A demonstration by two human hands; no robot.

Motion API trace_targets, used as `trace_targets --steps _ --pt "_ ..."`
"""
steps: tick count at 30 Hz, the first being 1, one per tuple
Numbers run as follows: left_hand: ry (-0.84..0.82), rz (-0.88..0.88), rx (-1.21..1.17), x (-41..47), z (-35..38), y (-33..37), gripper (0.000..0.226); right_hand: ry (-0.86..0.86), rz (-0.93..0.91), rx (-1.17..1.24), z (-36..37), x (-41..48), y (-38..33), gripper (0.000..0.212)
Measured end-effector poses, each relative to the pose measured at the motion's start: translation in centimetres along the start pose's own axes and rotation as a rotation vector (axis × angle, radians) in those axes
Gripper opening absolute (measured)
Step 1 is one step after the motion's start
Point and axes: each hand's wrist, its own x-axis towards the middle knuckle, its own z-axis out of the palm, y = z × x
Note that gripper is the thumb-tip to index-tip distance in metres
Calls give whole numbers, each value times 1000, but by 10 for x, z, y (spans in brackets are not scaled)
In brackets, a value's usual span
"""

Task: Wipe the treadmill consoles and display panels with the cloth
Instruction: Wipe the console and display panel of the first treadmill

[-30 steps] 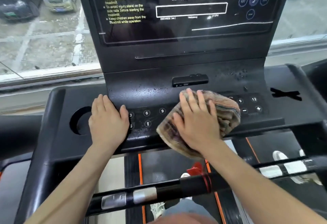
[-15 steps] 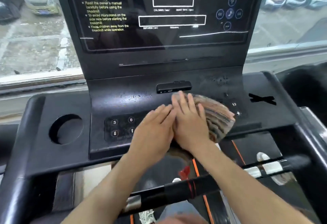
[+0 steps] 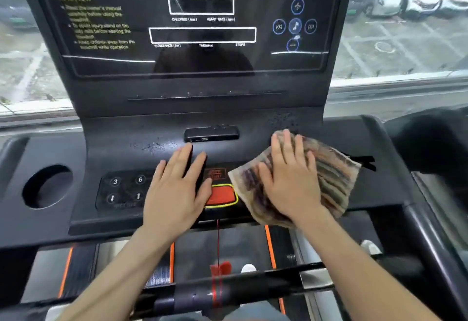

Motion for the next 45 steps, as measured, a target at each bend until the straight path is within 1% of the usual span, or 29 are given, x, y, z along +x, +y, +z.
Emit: trace_targets --steps 3,5,7,9,11,12,14,15,17,18,19,20,22,24,27,29,31,33,34,36,38,40,42,43,45 --pt "-7 4 50 -1 3 5 56 25 -346 121 14 -23 -57 57" --pt "-9 -1 45 -1 3 4 55 32 -482 174 11 -25 -51 53" --pt "2 -9 12 -1 1 2 53 28 -473 133 10 -16 -13 57" --pt "19 -22 -35 -2 0 2 50 34 -355 77 4 0 21 65" --pt "39 -33 -67 -4 1 -1 48 14 -320 37 4 12 18 66" --pt "53 -52 -73 -7 0 -5 47 9 -359 51 8 15 7 63" --pt "97 -119 -74 -15 -1 -15 46 50 -464 208 13 19 -14 59" --pt "120 -143 -71 -18 -2 -20 46 104 -471 340 10 22 -20 56" --pt "142 -154 -63 -21 -3 -23 45 262 -388 568 -2 36 -25 49" --pt "149 -148 -60 -21 -2 -23 45 327 -352 620 -7 46 -27 43" --pt "157 -143 -61 -20 -2 -23 45 359 -345 609 -11 56 -31 38" --pt "165 -140 -63 -20 -1 -23 45 375 -373 547 -11 65 -35 34" --pt "178 -140 -66 -20 0 -22 44 416 -467 413 -5 76 -45 26" --pt "190 -148 -66 -21 -1 -21 44 429 -580 383 -1 80 -64 24" --pt "186 -137 -55 -20 -1 -21 45 369 -751 366 -1 76 -106 25" --pt "184 -133 -56 -21 -1 -22 45 277 -779 329 -4 79 -110 26" --pt "186 -135 -64 -21 0 -22 44 240 -743 307 -10 81 -79 30" --pt "188 -138 -71 -21 0 -22 44 229 -642 355 -18 76 -41 32" --pt "191 -144 -69 -21 0 -22 44 235 -588 355 -20 73 -34 31" --pt "197 -148 -68 -19 0 -21 44 223 -539 304 -19 71 -54 26" --pt "198 -147 -71 -19 -1 -21 44 143 -635 297 -9 73 -101 26" --pt "192 -134 -74 -20 -2 -21 44 70 -766 287 -3 76 -133 35" --pt "196 -118 -85 -20 -3 -22 44 69 -803 305 1 77 -127 36" --pt "207 -116 -97 -21 -3 -23 44 73 -809 341 3 70 -112 36" --pt "243 -122 -126 -22 -3 -23 41 15 -784 432 5 45 -77 39"
